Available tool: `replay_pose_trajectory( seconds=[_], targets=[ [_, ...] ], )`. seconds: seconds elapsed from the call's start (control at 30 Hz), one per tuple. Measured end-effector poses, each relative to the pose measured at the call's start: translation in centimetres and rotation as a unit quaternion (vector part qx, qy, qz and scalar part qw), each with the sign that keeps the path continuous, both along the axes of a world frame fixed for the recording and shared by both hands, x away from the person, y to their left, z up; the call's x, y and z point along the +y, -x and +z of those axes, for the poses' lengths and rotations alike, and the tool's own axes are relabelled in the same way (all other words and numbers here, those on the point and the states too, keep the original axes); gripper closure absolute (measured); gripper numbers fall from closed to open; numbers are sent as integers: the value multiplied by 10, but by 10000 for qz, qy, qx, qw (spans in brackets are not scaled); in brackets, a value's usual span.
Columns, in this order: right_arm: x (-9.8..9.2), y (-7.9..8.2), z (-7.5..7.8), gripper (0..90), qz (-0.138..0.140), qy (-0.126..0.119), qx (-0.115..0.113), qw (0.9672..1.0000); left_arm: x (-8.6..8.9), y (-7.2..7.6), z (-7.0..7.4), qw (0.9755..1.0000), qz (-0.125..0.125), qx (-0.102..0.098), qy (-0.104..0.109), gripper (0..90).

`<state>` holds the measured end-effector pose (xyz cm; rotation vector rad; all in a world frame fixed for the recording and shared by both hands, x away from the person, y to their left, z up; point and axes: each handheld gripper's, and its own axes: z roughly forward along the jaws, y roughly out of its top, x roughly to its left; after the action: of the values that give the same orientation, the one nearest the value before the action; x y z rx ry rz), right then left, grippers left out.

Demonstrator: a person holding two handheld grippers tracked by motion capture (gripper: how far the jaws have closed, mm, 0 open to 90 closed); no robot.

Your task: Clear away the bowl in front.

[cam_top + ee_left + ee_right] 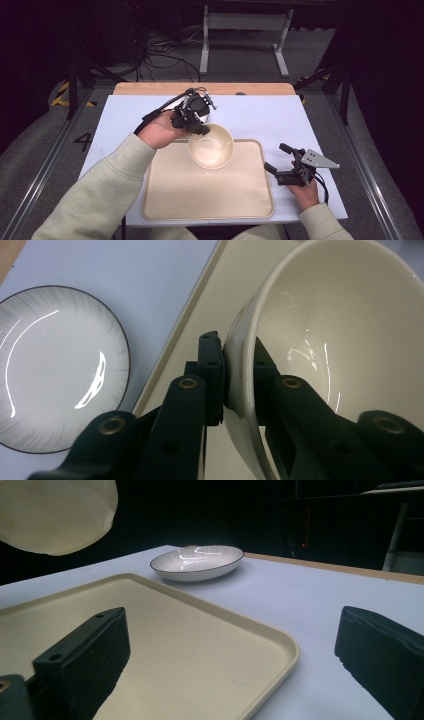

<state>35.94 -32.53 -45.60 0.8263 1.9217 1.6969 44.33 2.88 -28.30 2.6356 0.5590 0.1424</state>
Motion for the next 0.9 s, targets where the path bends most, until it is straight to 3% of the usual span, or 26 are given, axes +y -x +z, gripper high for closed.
replay_pose_trajectory(
  seconds=[0.4, 0.9],
  targets=[
    [0, 0, 0, 14, 18, -11, -3, 10000, -12, 8, -7, 9988, -470, 27, -96, 825],
    [0, 0, 0, 14, 29, -9, -4, 10000, -18, 9, -28, 9973, -654, 164, -296, 825]
  ],
)
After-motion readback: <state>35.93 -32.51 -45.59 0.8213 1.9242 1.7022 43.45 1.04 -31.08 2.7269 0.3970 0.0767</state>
